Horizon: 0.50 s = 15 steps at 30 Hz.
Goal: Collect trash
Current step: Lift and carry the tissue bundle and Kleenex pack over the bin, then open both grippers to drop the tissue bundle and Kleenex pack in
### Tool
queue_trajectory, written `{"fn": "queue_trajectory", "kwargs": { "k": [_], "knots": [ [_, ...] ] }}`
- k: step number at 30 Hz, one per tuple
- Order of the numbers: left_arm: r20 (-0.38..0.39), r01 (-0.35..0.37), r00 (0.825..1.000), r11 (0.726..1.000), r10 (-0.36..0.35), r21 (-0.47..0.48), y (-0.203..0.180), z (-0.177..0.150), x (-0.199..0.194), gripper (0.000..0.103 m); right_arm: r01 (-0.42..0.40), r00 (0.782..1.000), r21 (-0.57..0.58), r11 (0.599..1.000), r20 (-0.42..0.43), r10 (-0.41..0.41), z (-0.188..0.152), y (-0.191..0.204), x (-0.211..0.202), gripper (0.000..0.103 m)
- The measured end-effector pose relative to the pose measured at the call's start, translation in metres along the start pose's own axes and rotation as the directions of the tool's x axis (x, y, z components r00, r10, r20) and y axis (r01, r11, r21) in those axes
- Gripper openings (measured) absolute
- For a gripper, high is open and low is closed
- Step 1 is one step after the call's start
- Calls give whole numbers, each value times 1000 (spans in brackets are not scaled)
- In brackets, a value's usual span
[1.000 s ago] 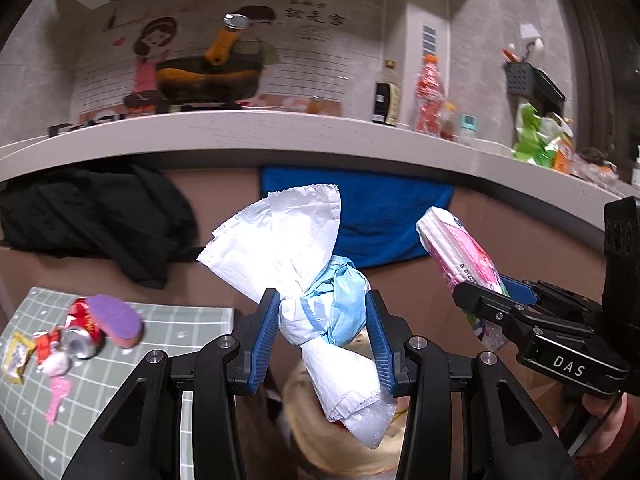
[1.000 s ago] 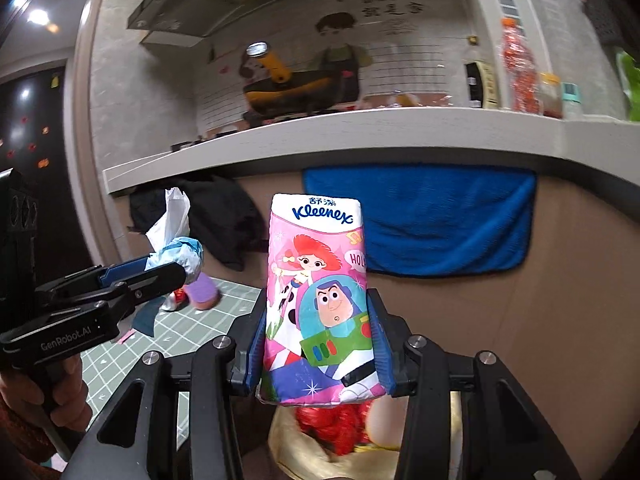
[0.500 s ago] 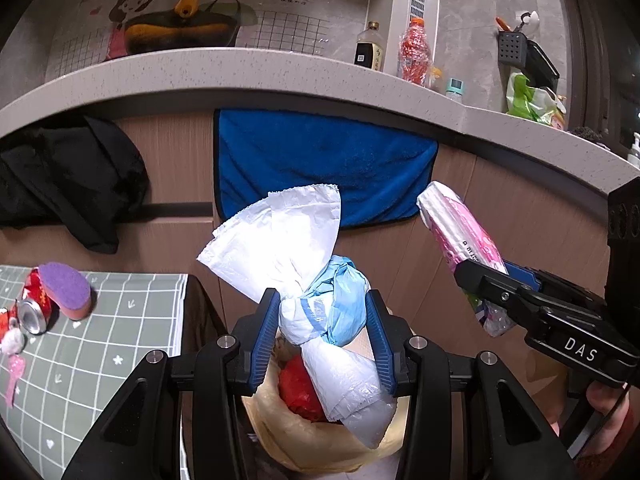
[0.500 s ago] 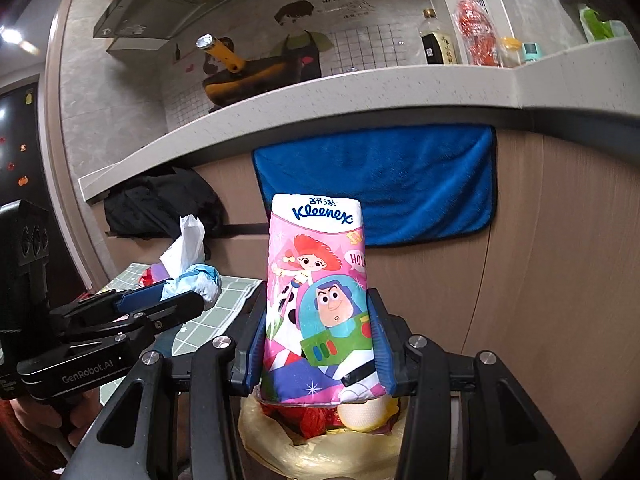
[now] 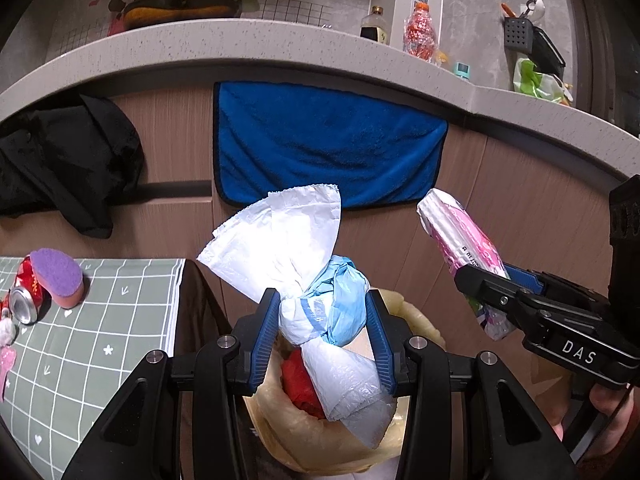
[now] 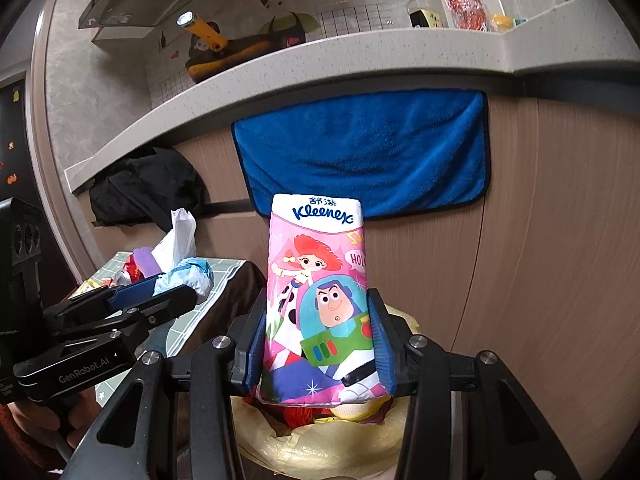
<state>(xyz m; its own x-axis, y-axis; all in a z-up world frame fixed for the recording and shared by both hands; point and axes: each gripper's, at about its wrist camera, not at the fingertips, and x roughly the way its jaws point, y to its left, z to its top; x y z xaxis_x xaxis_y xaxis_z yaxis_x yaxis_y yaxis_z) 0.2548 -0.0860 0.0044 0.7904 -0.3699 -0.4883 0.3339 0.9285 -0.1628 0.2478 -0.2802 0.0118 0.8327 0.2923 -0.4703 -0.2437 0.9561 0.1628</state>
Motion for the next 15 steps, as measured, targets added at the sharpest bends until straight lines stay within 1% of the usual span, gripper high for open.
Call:
{"fn": "queue_trajectory", "kwargs": {
  "k": [5,15],
  "knots": [
    [-32,3,999,1000,-4,-8,5,-5,12,44,4,1000,3,1000,-21,-4,-5,-1,10,42],
    [-114,39,992,998,-44,-40,15,-16,42,44,9,996,48,999,-88,-5,-16,-14,40,43]
  ]
}}
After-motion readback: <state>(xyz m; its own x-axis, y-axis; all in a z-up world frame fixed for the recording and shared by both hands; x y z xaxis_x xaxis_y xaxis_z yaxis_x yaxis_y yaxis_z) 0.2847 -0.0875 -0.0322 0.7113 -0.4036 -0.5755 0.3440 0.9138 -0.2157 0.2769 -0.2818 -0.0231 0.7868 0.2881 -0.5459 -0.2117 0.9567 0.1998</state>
